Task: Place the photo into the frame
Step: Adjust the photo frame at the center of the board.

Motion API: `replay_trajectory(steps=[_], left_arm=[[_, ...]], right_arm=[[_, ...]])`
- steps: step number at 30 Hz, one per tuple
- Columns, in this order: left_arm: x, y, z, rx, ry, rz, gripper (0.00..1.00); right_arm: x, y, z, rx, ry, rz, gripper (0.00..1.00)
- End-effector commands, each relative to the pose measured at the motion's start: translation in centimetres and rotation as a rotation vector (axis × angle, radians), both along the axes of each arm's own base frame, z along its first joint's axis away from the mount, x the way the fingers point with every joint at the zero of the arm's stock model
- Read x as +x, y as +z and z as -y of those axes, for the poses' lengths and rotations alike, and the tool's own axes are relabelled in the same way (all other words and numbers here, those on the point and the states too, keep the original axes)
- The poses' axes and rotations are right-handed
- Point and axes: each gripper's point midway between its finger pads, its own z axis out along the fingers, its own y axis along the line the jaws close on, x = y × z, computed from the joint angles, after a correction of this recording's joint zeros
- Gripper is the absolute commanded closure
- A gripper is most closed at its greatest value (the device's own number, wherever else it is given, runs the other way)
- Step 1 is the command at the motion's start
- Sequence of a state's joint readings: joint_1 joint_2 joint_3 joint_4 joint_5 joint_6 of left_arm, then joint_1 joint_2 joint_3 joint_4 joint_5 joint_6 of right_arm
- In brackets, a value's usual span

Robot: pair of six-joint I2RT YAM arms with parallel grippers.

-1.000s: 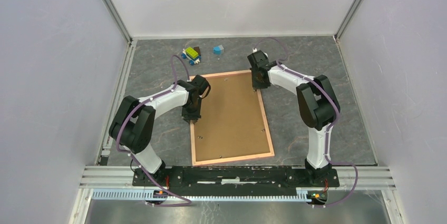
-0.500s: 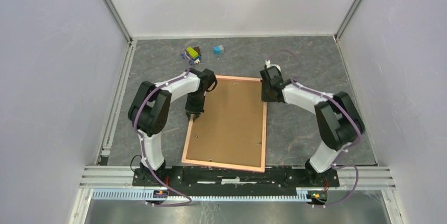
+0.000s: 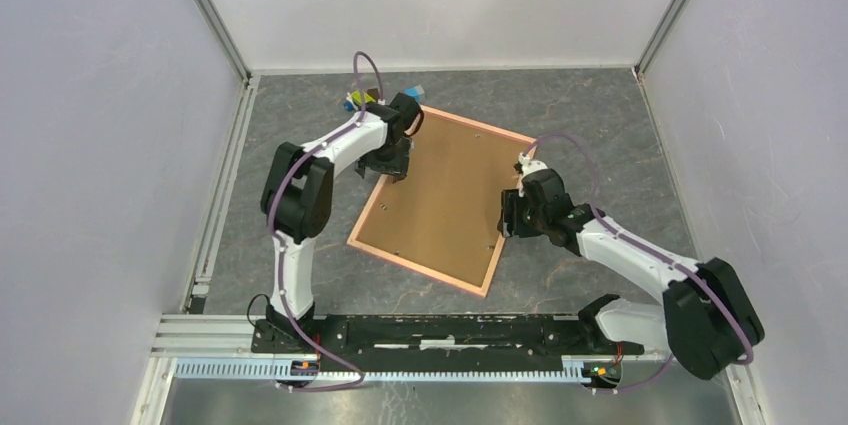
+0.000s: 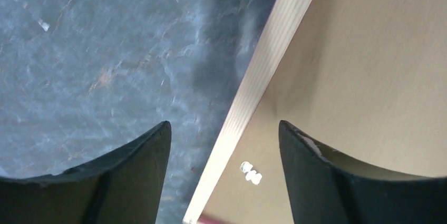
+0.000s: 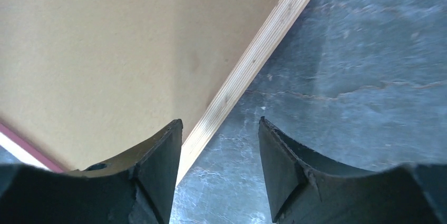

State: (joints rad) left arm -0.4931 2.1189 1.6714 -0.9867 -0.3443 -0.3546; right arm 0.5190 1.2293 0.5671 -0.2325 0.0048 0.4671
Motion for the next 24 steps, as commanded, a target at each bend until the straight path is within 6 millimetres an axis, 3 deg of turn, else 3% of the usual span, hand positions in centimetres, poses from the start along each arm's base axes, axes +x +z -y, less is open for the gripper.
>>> replay_trajectory(steps=[1,3,5,7,9,12,15,21,24], left_arm=[[-1.7,6.2,0.5,-0.184,0.079,0.163,0.08],[-5.5,7.0,0.8,-0.296,0.156,0.135,0.0],[-9.2,7.6,0.8,-0.397,0.306,0.103,0.0],[-12.8,7.0,2.5,-0.557,0.463,0.026,0.0],[-14.8,6.9,4.6,-0.719,0.6,-0.033,0.01],[-16.9,6.7,7.4,-0.874,0.79,-0.075,0.05],[-17.3,5.9,9.5,-0.997,0.97,-0.083,0.08],[-18.7,2.1,11.9,-0.981,1.082,-0.133,0.07],[-18.9,0.6,12.5,-0.97,1.1,-0.132,0.2]], right_arm=[[1.9,4.0,1.6,-0.095,0.018,0.147,0.37],[2.3,4.7,2.2,-0.117,0.004,0.174,0.36],[2.6,5.2,2.3,-0.127,-0.001,0.189,0.35],[2.9,5.5,2.2,-0.128,-0.003,0.196,0.35],[3.2,5.6,2.1,-0.13,-0.003,0.193,0.36],[3.5,5.8,1.9,-0.133,-0.003,0.189,0.37],[3.3,5.9,2.0,-0.133,-0.004,0.186,0.38],[2.5,5.7,3.0,-0.143,-0.03,0.196,0.38],[2.2,5.5,3.5,-0.155,-0.04,0.195,0.38]])
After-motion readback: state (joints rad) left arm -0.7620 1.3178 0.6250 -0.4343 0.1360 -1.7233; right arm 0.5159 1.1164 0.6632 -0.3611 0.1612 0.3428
